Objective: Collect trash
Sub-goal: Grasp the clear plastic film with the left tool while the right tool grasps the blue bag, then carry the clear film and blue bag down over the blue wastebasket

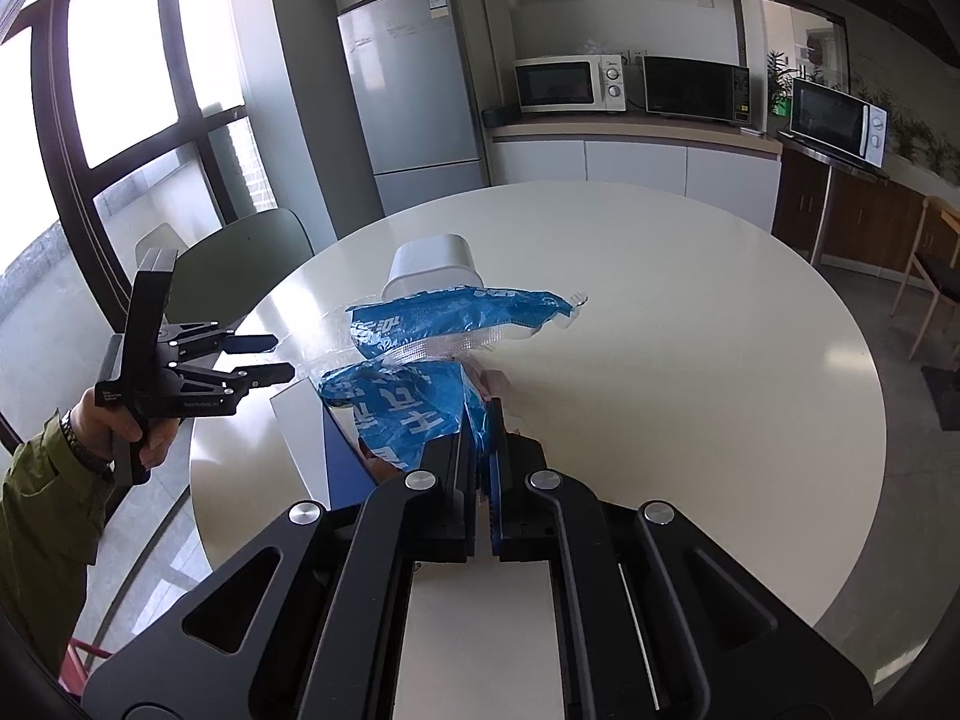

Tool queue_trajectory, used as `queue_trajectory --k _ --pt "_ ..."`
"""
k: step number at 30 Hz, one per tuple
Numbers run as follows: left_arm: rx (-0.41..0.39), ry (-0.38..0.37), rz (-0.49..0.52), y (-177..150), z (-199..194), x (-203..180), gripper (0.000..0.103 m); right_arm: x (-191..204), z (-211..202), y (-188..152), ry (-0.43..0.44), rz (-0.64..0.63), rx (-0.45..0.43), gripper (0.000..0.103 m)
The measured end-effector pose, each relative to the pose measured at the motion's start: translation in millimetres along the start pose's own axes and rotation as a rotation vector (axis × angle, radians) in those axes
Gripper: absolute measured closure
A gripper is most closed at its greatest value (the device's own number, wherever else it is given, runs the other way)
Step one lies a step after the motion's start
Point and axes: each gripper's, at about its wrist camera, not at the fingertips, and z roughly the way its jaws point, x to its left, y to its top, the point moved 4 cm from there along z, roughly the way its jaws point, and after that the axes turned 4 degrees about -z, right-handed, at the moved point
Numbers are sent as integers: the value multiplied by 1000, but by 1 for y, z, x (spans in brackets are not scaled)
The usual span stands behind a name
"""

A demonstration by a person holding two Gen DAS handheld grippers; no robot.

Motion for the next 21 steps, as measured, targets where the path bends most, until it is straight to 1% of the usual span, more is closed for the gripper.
queue_trajectory --k 2,3,4,6,7,11,12,15,16,19,21 --pt "-14 -34 -31 -3 -3 -2 71 1 0 1 -1 6 -5 100" --pt "-24 -43 -39 -5 -6 -6 78 1 -2 -1 0 9 -9 100" --pt "-37 -39 -48 -7 -8 -9 83 0 -3 -2 -1 12 -15 100" --pt "-51 -26 -92 -12 -12 -12 98 -1 -10 -3 -12 22 -46 100" --pt "-62 -14 -120 -15 -14 -13 101 -2 -13 -2 -17 23 -59 100" --pt "-161 -40 -205 -22 -39 -24 102 -7 -28 -2 -22 43 -104 100" --pt "-188 -35 -220 -24 -48 -27 102 -9 -32 -3 -21 50 -114 100" --pt "-233 10 -256 -30 -72 -32 102 -16 -45 -2 -17 69 -143 100" --pt "-240 45 -260 -33 -78 -35 102 -19 -49 -2 -14 77 -155 100" --pt "-236 133 -287 -46 -90 -44 102 -23 -59 -4 -5 90 -182 100" --pt "-233 158 -316 -54 -98 -51 102 -25 -63 -8 2 96 -190 100"
